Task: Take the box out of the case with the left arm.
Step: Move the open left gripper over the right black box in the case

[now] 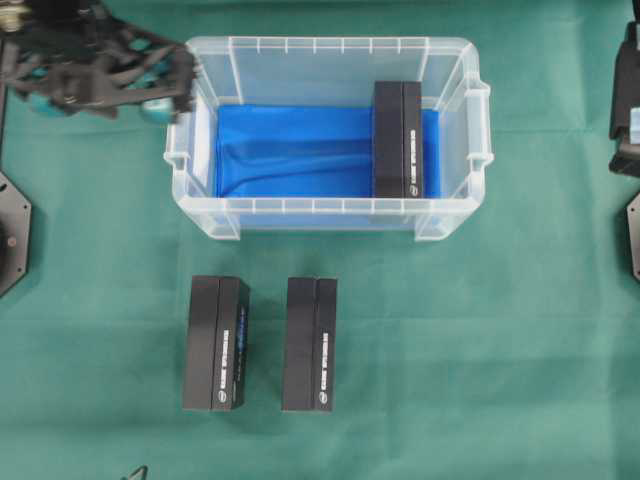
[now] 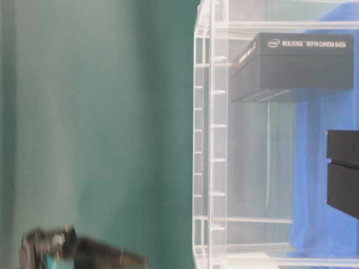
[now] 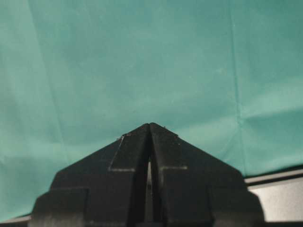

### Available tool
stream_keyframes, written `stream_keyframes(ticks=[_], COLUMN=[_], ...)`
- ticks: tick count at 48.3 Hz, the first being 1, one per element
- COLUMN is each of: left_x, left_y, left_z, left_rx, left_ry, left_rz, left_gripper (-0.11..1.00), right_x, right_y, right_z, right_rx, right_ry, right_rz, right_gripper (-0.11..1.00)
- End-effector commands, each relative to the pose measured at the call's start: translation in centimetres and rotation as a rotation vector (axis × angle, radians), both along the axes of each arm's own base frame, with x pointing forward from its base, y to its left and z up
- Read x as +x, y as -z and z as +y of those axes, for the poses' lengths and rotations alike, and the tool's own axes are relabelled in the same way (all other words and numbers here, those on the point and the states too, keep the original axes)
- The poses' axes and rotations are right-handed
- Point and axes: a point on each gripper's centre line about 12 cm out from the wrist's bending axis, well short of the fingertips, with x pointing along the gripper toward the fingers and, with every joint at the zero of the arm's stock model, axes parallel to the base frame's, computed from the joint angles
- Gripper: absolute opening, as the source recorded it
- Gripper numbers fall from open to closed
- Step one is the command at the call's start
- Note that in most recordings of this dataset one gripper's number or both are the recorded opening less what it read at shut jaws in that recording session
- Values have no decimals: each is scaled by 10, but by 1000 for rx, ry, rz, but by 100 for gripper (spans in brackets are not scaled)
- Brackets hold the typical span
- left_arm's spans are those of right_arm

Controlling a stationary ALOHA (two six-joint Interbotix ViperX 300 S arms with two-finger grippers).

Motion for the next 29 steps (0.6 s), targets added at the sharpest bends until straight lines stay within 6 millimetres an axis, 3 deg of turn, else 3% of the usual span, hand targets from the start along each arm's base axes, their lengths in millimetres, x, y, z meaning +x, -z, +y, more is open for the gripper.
stream_keyframes(ticks=[1,18,29], left_x=[20,102,137], left_y=[-16,-21,-18], left_z=[-1,-3,2], left_rx=[13,16,21], left_ry=[20,45,51], left_rz=[-50,-100,-122], left_gripper=[84,84,84], right_x=[1,1,0], right_y=[-4,-4,-2], right_z=[0,-1,-1], right_rx=[-3,-5,-5], right_ry=[0,-1,-1], right_rz=[-14,-12,-9], right_gripper=[0,0,0])
